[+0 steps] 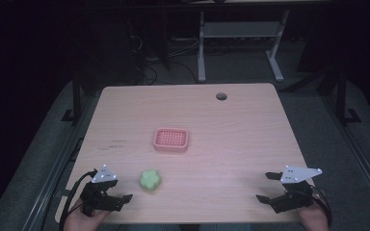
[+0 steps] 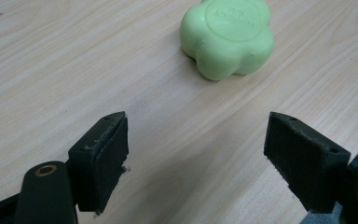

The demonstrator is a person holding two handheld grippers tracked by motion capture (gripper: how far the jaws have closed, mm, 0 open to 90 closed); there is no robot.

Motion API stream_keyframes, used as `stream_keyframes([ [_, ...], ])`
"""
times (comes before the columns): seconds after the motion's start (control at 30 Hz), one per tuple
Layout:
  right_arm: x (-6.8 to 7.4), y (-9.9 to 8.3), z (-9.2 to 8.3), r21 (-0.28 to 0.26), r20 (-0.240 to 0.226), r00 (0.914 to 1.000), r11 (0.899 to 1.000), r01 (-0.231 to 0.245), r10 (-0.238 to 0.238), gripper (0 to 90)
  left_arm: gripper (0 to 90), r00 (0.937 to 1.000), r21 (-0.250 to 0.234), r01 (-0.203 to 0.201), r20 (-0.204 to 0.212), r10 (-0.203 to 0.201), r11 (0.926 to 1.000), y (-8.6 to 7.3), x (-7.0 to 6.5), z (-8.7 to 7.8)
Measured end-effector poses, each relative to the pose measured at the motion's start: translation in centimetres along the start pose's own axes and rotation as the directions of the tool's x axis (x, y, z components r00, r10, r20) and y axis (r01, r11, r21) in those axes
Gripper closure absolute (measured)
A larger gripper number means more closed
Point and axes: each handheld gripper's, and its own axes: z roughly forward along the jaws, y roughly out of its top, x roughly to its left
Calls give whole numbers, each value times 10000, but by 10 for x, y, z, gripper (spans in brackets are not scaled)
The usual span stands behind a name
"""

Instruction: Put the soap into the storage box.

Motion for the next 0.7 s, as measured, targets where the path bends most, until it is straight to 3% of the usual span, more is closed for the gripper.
stream_keyframes([
  [0.27,1,0,0,-10,18,10000,10000,-30,30,138,212,9998,184,-127,173,124,9998,6,-4,4],
  [0.5,0,-1,1,62,45,9999,9999,-104,104,138,211,9982,516,-591,67,588,9969,15,-11,10],
  [0.7,-1,-2,0,40,57,9999,10000,-91,90,138,207,9973,649,-722,189,711,9953,22,-16,16],
])
